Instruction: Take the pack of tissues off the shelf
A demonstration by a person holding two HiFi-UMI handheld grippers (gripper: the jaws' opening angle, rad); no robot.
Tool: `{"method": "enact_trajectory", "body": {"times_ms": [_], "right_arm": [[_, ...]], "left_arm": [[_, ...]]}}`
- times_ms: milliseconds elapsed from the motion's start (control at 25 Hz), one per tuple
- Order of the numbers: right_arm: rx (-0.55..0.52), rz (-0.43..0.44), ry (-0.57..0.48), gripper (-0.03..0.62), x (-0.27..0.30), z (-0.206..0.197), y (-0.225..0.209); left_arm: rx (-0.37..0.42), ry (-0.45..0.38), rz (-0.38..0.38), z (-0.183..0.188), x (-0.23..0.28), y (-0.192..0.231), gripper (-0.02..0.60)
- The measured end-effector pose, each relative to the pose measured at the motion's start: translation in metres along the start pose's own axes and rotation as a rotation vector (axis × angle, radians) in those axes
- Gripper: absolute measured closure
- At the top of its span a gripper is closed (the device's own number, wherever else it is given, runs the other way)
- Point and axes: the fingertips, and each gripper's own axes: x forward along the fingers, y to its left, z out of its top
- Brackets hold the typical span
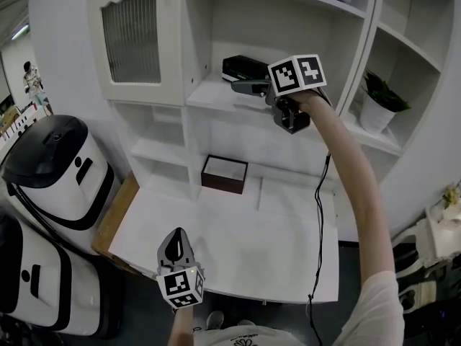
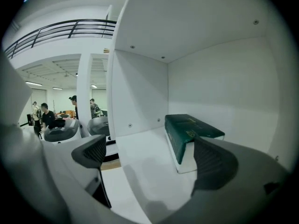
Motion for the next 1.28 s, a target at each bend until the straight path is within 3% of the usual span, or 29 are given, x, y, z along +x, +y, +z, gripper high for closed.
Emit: {"method": "enact_trajectory", "body": {"times_ms": [240, 440, 640, 840, 1280], "right_arm": [[-0.034, 0.07, -0.001, 0.003, 0.02, 0.006, 0.042], [-0.033, 0.061, -0.014, 0.003, 0.023, 0.008, 0.047], [-0.044, -0.05, -0.053, 0.003, 0.009, 0.012, 0.017], [-0.037, -0.105, 0.027, 0.003, 0.008, -0.002, -0.019], [0.075, -0.137, 0.002, 0.003, 0.033, 0.006, -0.054]], "left_arm": [[-0.003, -0.003, 0.026, 0.0, -0.014, 0.008, 0.581], [-0.006, -0.005, 0.061, 0.001, -0.02, 0.023, 0.581], [-0.009, -0.001, 0.055, -0.001, -0.018, 0.022, 0.581], [-0.012, 0.003, 0.037, -0.003, -0.007, 0.014, 0.581], [-0.02, 0.033, 0.047, -0.014, 0.006, 0.017, 0.581]]}}
